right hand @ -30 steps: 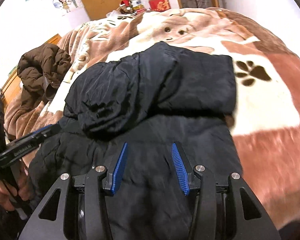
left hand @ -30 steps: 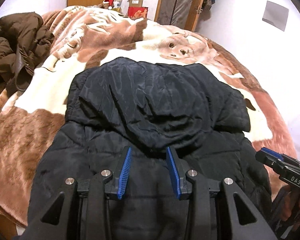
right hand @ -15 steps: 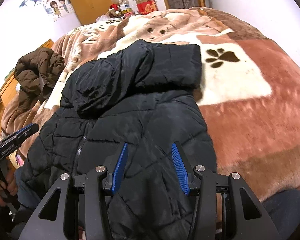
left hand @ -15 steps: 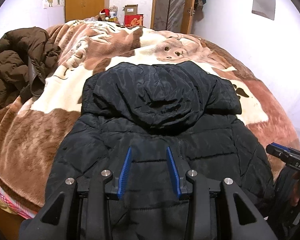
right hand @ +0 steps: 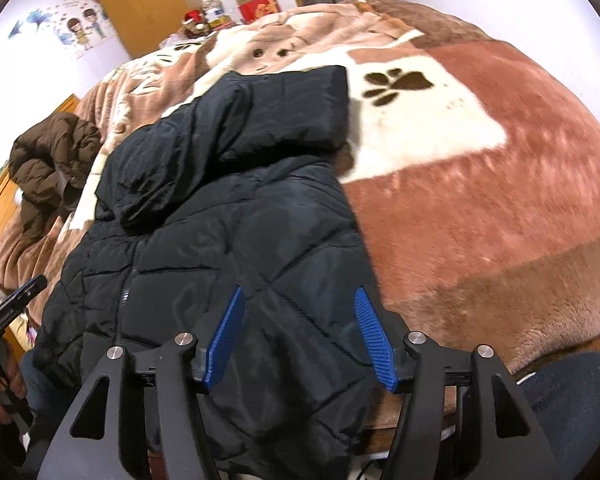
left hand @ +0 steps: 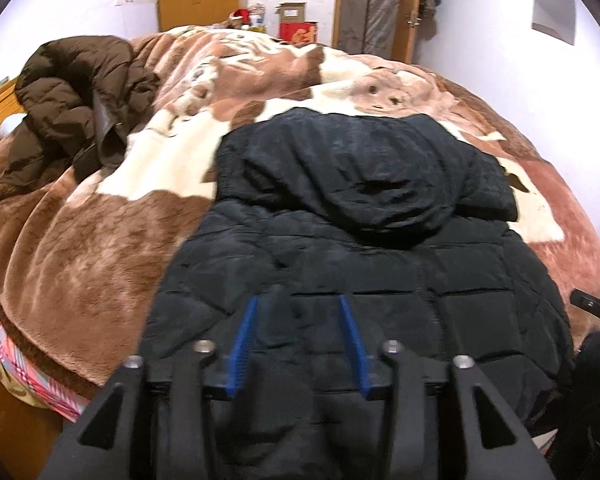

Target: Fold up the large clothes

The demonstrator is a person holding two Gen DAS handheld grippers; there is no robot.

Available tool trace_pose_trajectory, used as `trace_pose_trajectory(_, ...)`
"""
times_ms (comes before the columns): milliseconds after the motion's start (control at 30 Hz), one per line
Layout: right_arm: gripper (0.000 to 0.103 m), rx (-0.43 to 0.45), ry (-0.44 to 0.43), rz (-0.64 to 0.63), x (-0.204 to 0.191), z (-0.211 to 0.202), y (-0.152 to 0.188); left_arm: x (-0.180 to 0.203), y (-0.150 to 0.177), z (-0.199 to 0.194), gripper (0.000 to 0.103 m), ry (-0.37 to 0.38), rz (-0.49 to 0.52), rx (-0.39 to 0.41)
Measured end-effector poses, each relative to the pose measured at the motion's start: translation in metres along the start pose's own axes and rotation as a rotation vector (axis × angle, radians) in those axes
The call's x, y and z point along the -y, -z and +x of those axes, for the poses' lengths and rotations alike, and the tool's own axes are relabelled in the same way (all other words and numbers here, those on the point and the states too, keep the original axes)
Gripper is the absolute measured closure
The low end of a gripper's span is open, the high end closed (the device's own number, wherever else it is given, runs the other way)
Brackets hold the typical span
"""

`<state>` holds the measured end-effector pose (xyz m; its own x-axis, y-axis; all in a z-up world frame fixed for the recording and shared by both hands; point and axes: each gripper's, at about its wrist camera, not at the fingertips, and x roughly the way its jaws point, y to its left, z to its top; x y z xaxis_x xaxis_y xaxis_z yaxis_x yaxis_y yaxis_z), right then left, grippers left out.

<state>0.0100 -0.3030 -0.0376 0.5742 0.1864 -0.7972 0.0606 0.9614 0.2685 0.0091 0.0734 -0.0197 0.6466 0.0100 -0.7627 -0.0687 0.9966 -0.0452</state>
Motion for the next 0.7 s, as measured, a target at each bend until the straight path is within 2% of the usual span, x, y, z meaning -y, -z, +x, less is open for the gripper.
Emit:
trace_pose_trajectory(133,0.044,-0.035,0.009,0.06,0.02,0.008,0.0,-0.032,-0.001,0.007,0.044,-0.039,-0.045,-0.01)
trace_pose_trajectory(333,0.044,-0.119,-0.013,0.119,0.037,0.025,0.004,-0.078,0.005,0.03,0.042,-0.071,-0.15,-0.088)
trace_pose_trajectory(467,0.044,-0.168,-0.058,0.114,0.035,0.035,0.008,-0.09,0.014,0.044,0.04,-0.066,-0.181,-0.139)
trace_pose_trajectory(567,0.044,-0.198,-0.06,0.099,0.031,0.039,0.013,-0.097,0.02,0.052,0.039,-0.045,-0.225,-0.178)
trace_pose_trajectory(700,0.044,-0.248,-0.088,0.12,0.029,0.043,0.02,-0.1,0.024,0.054,0.037,-0.034,-0.245,-0.197)
